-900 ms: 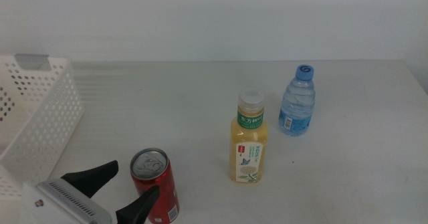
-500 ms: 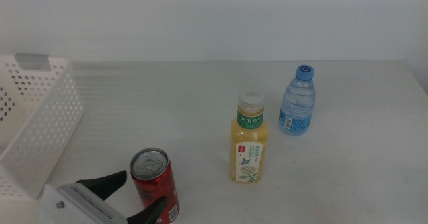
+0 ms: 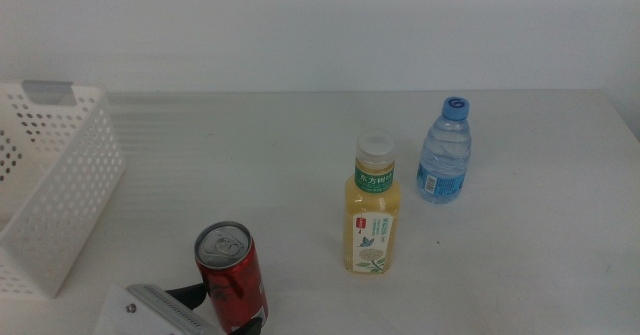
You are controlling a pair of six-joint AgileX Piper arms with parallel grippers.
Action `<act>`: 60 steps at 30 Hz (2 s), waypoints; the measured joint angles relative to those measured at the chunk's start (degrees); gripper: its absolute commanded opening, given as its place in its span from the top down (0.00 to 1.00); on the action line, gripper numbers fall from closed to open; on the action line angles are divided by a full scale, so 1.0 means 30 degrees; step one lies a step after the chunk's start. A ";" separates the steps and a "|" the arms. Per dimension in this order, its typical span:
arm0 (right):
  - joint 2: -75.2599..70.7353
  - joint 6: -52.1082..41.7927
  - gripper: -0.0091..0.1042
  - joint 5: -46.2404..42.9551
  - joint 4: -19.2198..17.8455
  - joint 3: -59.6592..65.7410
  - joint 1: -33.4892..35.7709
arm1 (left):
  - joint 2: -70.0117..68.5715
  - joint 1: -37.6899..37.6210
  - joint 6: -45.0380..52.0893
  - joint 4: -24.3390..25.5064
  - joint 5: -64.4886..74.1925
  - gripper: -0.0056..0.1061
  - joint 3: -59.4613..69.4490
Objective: Use arms to grab the bottles and put them into the dustbin to the left of the table.
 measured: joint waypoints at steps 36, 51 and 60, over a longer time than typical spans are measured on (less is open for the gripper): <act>0.0000 0.0000 0.28 0.0000 0.0000 0.0000 -0.0021 | 0.1904 0.0000 0.0575 -0.1584 -0.0054 0.26 -0.3110; 0.0000 0.0000 0.28 0.0000 0.0000 0.0000 -0.0056 | 0.1904 0.0000 0.0213 -0.1432 -0.0126 0.99 -0.3029; 0.0000 0.0000 0.28 0.0000 0.0000 0.0000 -0.0056 | 0.1017 0.0000 -0.0526 -0.1218 0.0590 0.99 -0.2878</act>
